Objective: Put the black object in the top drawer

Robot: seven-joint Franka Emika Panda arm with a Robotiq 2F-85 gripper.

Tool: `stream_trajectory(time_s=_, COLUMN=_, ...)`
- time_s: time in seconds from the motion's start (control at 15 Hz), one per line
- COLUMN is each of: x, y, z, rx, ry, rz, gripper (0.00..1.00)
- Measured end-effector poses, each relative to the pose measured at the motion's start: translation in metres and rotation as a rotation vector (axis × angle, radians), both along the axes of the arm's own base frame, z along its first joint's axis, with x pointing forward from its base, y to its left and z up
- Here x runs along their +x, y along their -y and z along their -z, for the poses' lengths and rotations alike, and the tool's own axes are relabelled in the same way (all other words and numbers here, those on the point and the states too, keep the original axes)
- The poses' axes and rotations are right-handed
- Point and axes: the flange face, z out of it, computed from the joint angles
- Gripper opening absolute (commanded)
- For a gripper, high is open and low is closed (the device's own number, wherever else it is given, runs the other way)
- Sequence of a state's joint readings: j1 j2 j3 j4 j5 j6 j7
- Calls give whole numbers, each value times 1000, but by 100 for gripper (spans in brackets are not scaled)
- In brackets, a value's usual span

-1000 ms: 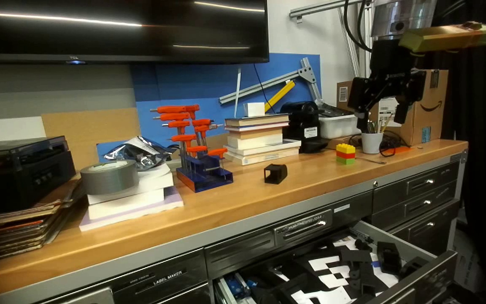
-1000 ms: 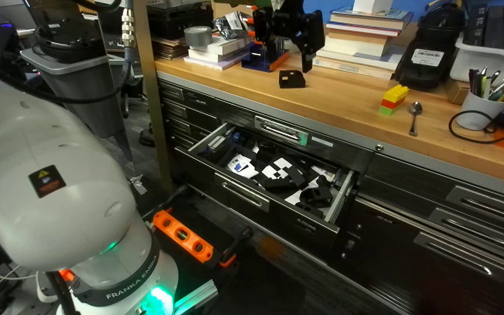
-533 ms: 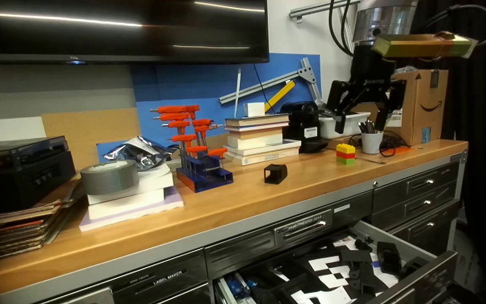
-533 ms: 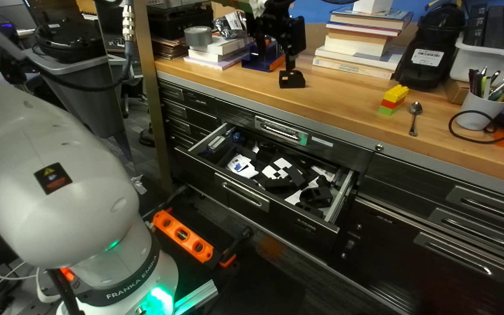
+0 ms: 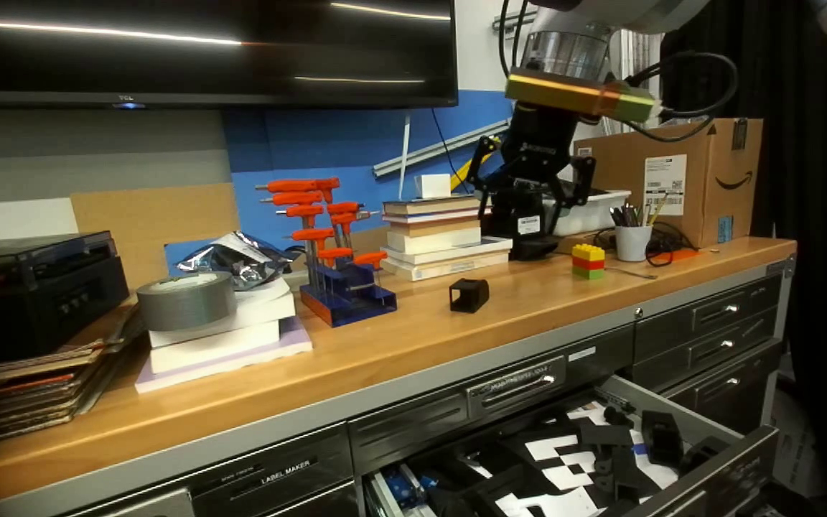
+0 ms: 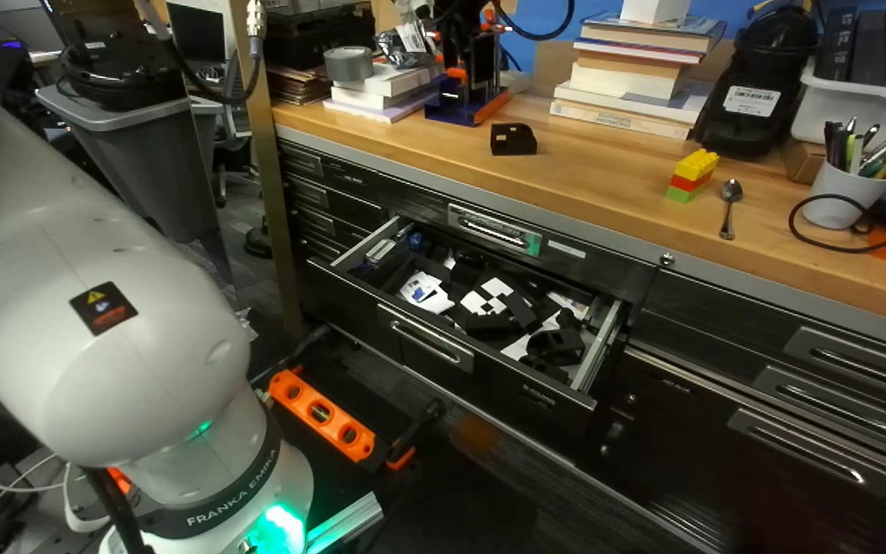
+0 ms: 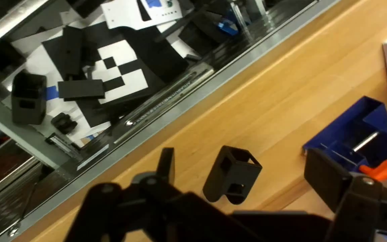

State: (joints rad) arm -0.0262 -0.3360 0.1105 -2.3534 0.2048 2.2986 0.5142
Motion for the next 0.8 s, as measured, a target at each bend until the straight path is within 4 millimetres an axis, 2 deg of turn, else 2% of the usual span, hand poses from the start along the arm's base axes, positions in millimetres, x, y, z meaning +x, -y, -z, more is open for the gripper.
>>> stream_trajectory(time_s=0.4, x=63, y=-13, z=13, rx=58, ry=7, rz=248, gripper=100)
stream_trajectory(time_s=0.8, x=124, y=-24, z=53, rx=-79, ry=-45, rz=437, gripper=100)
